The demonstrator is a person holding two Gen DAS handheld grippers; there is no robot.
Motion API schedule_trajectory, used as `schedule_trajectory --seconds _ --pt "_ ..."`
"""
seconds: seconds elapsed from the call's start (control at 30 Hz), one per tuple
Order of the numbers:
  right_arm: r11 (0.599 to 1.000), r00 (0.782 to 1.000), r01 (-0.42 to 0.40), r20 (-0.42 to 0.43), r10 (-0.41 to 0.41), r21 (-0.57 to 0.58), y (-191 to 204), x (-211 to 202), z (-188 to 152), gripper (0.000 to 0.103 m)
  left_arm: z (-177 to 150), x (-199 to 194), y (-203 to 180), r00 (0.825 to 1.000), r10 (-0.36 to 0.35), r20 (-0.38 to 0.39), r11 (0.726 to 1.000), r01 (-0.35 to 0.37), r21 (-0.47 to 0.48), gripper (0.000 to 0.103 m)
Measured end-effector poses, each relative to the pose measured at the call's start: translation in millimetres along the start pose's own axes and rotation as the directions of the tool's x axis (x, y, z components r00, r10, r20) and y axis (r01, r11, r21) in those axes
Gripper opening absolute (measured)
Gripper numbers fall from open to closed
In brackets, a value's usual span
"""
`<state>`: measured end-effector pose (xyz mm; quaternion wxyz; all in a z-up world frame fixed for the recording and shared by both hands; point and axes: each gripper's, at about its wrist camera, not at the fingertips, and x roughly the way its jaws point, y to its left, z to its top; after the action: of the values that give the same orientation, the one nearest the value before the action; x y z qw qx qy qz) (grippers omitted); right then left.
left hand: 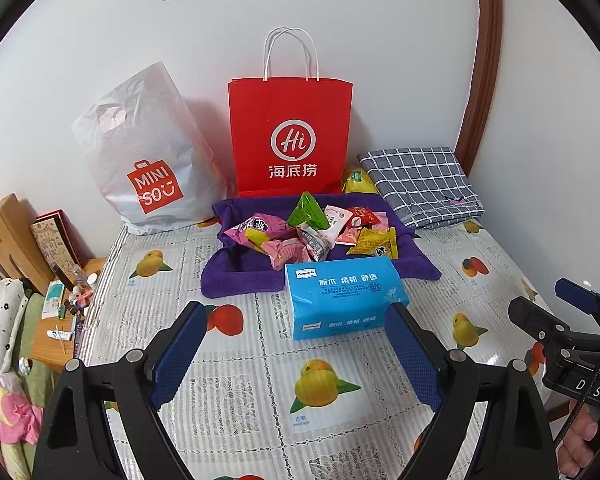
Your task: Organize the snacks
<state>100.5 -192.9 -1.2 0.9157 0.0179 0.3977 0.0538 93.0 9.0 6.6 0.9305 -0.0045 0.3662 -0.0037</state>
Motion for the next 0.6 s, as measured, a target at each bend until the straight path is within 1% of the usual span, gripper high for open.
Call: schedule_trajectory --seconds 0.6 --pt "1.000 1.000 -0.008 0.005 0.007 0.002 1.4 -3.7 2.4 0.096 -0.6 -0.3 0.4 1.000 0.002 -0.002 1.000 -0.002 0.002 0.090"
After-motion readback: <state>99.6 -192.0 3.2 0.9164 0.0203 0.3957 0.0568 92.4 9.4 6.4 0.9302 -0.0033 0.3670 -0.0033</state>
